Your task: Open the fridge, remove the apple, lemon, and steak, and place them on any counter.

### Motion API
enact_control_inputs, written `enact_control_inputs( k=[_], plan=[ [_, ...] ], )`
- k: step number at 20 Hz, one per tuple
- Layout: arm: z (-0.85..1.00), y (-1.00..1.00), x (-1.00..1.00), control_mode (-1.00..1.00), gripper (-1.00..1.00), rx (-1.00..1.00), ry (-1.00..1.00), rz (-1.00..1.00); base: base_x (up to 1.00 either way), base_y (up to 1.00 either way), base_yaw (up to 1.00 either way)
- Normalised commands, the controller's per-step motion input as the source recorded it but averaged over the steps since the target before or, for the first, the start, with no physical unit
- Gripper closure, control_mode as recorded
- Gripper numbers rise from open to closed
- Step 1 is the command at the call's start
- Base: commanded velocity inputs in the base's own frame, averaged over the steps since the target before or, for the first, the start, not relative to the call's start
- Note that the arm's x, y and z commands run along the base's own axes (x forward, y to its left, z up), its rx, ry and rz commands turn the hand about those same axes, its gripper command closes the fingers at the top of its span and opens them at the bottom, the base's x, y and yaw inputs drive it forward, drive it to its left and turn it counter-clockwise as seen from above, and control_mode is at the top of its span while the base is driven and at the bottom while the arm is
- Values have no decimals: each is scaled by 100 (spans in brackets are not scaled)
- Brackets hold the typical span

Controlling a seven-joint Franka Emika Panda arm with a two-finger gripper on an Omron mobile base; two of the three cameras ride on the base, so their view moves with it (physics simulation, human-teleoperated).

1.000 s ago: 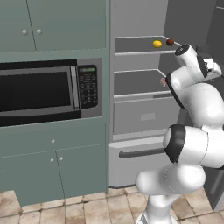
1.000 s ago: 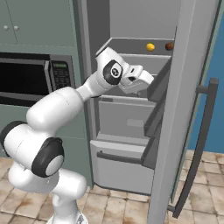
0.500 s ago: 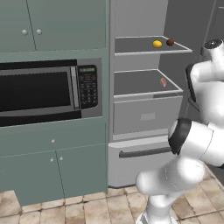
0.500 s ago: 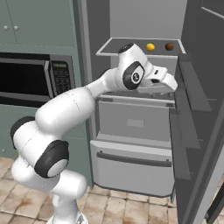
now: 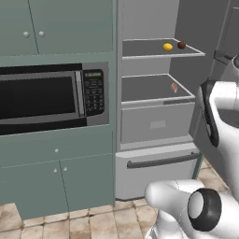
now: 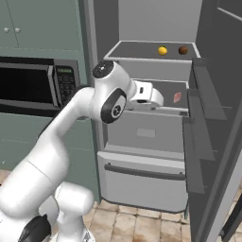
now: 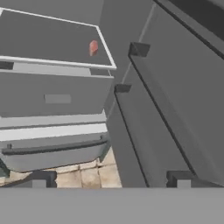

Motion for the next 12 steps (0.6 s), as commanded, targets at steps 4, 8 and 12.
enact_control_inputs(
  k=[4,8,12],
  plan=[
    [6,100,-8,-100,-100,4,5,42,0,0,0],
    [47,100,-9,-100,-100,6,3,32,0,0,0],
    [72,99,-36,-100,-100,8,2,8,0,0,0]
  ],
)
